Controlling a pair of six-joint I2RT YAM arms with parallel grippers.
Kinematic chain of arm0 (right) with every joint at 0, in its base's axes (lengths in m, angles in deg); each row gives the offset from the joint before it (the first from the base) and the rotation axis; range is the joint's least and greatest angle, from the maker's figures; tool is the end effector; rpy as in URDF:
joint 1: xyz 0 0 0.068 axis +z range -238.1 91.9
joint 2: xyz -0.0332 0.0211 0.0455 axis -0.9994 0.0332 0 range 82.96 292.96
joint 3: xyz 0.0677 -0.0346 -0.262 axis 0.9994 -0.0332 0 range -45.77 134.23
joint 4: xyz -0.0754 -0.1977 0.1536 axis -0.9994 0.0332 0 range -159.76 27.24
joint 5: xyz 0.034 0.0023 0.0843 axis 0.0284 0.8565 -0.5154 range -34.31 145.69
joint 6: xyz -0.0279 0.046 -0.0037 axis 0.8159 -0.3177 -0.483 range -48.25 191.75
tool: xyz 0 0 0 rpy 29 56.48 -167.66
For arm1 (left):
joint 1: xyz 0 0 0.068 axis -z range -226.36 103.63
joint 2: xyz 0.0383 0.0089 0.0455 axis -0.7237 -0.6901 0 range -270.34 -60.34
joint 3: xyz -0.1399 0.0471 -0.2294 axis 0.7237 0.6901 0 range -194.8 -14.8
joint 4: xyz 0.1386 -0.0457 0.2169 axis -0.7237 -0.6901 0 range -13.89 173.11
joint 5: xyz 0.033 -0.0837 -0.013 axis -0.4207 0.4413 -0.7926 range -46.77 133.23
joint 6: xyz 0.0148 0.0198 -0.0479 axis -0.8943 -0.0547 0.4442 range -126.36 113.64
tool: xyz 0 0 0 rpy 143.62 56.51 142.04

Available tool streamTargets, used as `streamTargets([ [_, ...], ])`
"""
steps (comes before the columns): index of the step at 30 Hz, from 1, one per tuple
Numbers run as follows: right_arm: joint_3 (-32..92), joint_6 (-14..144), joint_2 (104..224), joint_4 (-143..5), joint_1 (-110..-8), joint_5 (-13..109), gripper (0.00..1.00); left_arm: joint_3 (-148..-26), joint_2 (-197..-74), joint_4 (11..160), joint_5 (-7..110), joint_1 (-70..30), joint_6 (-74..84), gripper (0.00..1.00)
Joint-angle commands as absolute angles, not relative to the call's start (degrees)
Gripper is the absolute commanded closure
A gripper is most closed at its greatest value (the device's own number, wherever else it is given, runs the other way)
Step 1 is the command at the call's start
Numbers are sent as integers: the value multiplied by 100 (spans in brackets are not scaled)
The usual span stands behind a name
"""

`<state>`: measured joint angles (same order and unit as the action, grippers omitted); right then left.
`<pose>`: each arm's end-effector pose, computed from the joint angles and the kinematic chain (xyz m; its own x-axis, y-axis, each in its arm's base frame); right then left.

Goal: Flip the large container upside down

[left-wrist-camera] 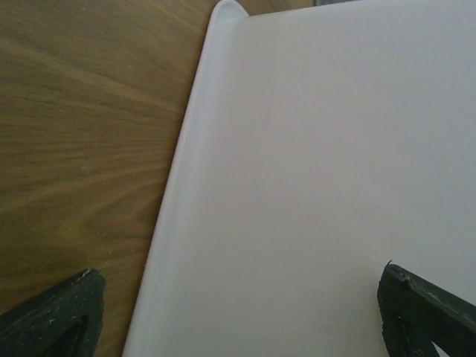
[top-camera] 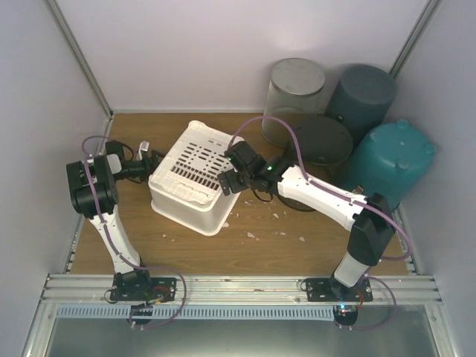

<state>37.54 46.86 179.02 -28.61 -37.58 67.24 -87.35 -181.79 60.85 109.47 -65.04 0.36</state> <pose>0.2371 0.2766 0.2925 -0.7527 -0.2652 -0.6026 -0.4017 0.9101 0.1012 0.3823 0.0949 0.1100 -0.9081 -0.3566 -0.2194 0.0451 0.4376 -0.8980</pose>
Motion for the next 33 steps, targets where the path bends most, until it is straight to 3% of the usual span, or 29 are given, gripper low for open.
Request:
streamTargets([
  [1, 3743, 4406, 17841, -3254, -3645, 6454, 0, -8659, -17909, 5087, 9707, -6378, -809, 1],
  [7, 3284, 3906, 17677, -3705, -3248, 6169, 0, -8269, -16788, 4537, 8995, -6125, -1678, 1],
  [17, 3506, 3948, 18484, -3736, -3537, 5996, 0, -7963, -16191, 3518, 9362, -6102, -2530, 1],
  [24, 4175, 4510, 19314, -3609, -4466, 5620, 0, -8142, -16519, 3652, 9842, -5657, -2228, 1],
  [33, 5828, 5123, 20174, -2904, -5103, 5594, 0, -9716, -17689, 4013, 10148, -5012, -1390, 1],
])
